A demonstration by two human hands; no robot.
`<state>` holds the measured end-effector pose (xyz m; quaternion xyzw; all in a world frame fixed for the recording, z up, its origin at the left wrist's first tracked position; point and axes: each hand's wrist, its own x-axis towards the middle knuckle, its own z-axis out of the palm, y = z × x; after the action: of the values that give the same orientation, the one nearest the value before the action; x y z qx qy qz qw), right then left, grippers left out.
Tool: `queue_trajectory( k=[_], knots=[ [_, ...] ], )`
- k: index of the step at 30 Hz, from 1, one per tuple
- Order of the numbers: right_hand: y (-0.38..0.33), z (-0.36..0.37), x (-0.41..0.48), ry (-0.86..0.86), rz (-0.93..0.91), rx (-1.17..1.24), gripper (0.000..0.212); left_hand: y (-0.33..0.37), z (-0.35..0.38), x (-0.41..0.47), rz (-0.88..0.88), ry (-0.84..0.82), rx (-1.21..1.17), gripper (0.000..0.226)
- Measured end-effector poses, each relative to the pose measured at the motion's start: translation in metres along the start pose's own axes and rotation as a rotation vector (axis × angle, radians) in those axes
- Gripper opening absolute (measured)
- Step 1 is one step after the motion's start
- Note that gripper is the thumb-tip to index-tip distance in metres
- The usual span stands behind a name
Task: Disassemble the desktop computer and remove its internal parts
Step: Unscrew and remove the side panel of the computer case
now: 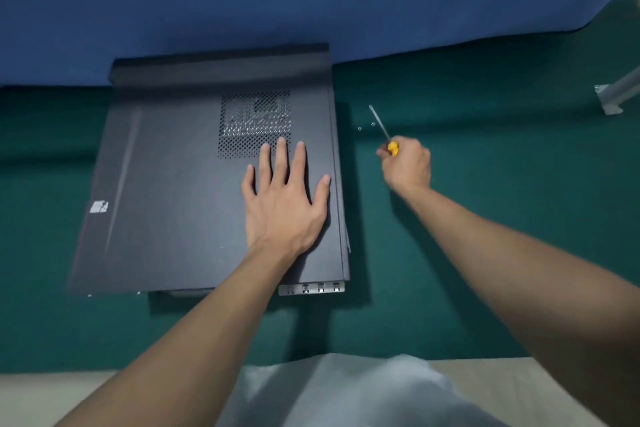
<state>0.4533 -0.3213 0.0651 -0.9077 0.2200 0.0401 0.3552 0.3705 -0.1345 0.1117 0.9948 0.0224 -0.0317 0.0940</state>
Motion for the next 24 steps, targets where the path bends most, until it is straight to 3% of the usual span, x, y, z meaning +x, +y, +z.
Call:
queue_trajectory(
  k=[16,24],
  knots=[
    [-0.01,0.062,0.073,-0.115,-0.008,-0.154,0.012,0.003,-0.001,0.0,-0.047,0.019,-0.017,0.067],
    [-0.002,0.039,0.052,-0.126,0.033,0.039,0.013,0.003,-0.002,-0.001,-0.045,0.014,-0.015,0.067]
  ],
)
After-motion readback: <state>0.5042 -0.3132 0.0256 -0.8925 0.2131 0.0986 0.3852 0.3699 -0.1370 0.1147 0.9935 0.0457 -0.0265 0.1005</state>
